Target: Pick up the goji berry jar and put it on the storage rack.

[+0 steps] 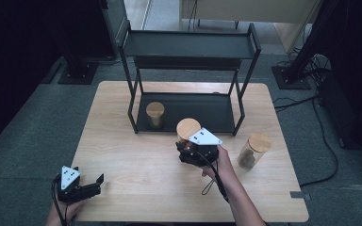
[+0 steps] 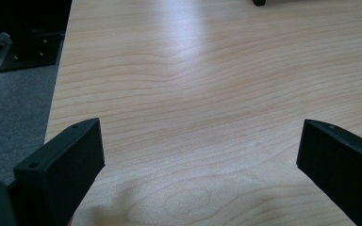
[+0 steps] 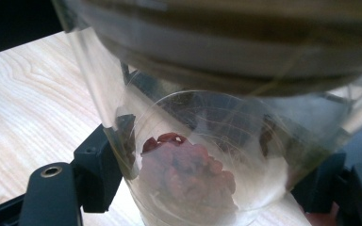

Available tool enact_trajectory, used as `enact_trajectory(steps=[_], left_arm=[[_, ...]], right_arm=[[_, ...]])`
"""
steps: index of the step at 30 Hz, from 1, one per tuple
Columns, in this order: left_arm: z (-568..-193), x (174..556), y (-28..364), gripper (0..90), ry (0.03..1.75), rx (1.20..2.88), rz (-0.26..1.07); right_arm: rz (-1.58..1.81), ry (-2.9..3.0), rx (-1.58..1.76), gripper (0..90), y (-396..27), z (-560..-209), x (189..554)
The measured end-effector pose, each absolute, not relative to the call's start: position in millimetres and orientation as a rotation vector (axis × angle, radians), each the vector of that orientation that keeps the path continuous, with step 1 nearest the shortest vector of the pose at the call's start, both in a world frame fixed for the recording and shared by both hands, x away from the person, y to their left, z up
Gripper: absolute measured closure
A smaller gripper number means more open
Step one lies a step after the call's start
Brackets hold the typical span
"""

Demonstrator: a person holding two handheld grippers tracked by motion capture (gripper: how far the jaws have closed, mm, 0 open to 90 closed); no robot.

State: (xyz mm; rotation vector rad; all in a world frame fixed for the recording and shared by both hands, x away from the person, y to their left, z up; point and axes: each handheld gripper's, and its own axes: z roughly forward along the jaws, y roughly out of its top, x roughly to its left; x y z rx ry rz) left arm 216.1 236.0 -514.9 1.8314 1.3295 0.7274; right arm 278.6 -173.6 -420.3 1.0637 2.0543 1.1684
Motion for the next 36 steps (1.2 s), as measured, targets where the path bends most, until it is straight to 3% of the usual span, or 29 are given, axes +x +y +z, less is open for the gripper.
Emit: enact_trajectory(steps=[36], left_arm=[[-514, 214, 237, 1.5, 1.311, 1.81, 0.717]], right_arm=[[1.097, 2.026, 1.14, 24.7, -162, -434, 360]])
